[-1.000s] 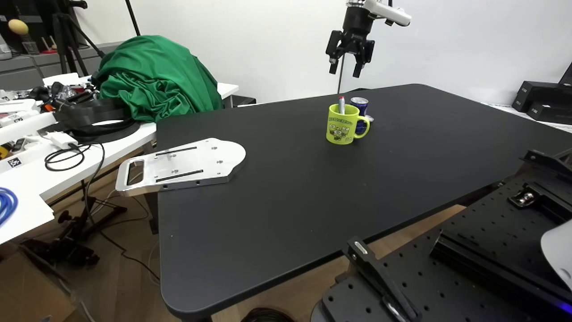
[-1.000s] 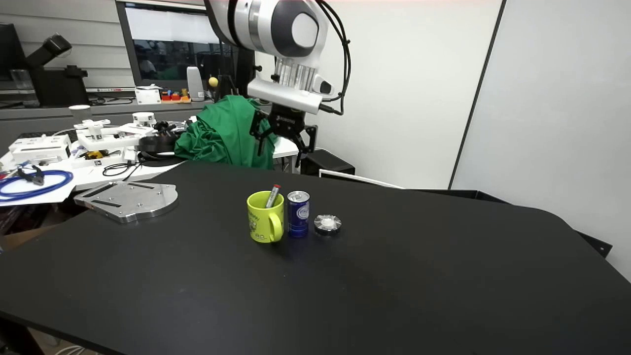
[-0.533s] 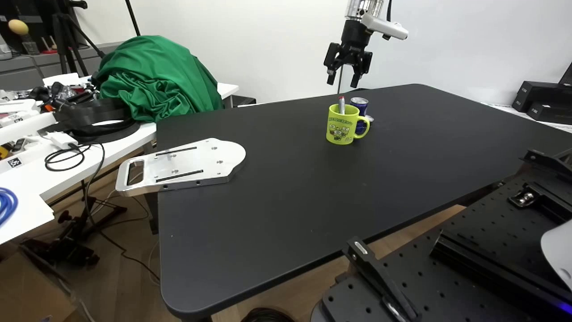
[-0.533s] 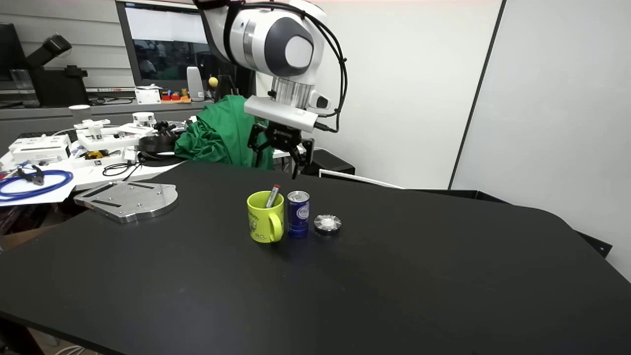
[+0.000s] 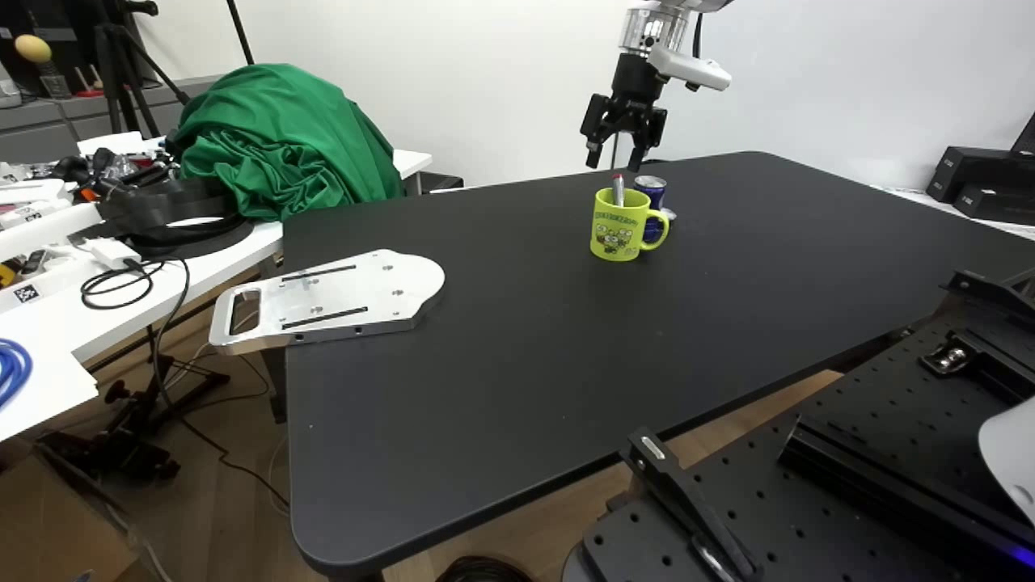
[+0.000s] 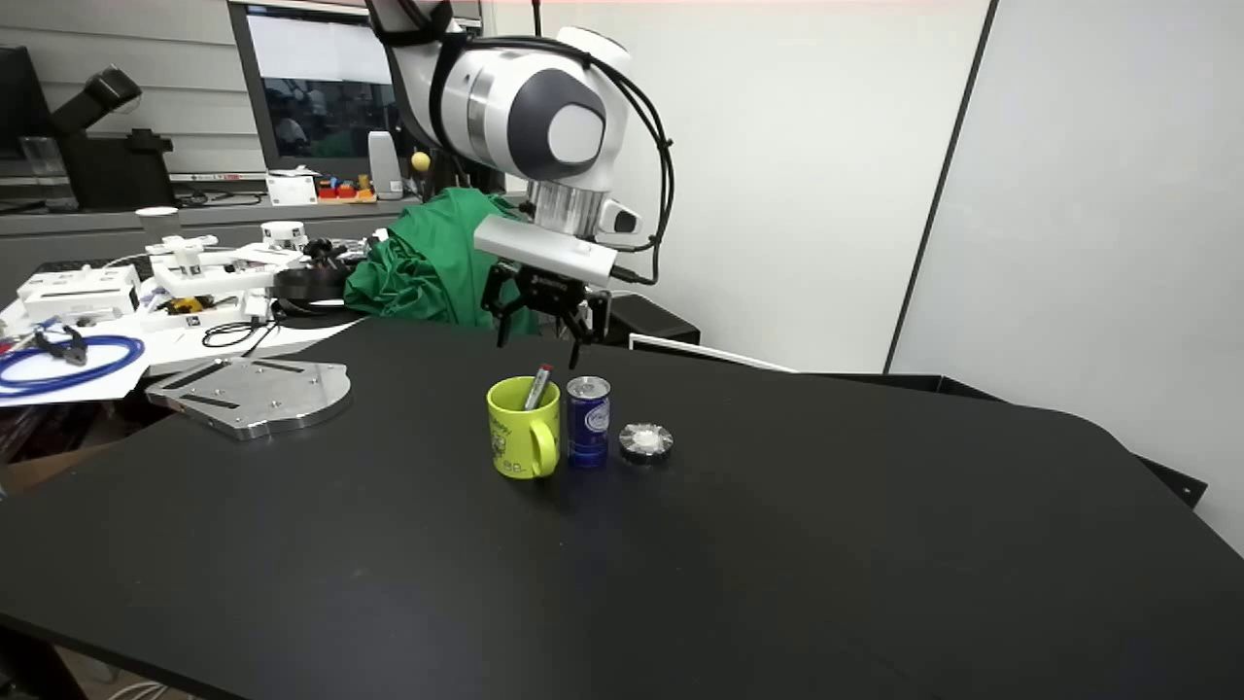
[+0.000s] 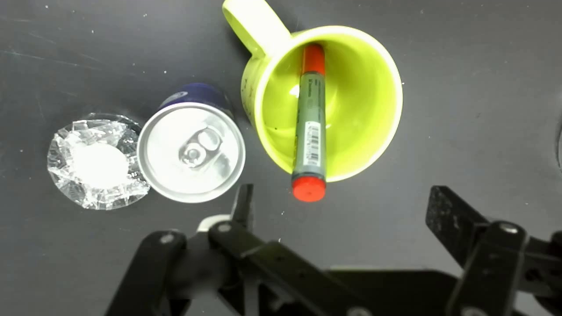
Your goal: Pick up the marker, put it in the mug, remove it from the mug, put it on the table, and then put it back in the mug
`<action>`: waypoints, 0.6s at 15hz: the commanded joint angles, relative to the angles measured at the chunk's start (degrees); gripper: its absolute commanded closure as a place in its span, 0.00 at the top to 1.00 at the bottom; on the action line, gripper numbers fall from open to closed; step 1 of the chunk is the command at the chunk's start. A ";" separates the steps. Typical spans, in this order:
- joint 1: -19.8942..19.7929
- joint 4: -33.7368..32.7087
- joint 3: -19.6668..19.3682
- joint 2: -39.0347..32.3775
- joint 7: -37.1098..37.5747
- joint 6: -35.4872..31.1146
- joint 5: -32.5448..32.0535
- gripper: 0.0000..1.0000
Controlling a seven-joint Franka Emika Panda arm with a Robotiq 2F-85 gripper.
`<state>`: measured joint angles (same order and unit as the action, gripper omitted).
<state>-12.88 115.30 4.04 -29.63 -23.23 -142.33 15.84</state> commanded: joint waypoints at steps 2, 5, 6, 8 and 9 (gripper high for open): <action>-1.31 0.65 1.49 -0.58 -1.87 -1.52 1.08 0.75; -1.56 0.79 1.79 -0.87 -1.90 -1.98 0.97 0.60; -1.59 0.78 1.80 -0.94 -1.80 -1.90 0.92 0.51; -1.63 0.75 1.75 -0.99 -1.61 -1.76 0.81 0.39; -1.62 0.73 1.68 -1.03 -1.45 -1.71 0.76 0.31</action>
<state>-13.55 115.62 5.02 -30.97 -24.16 -143.61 15.86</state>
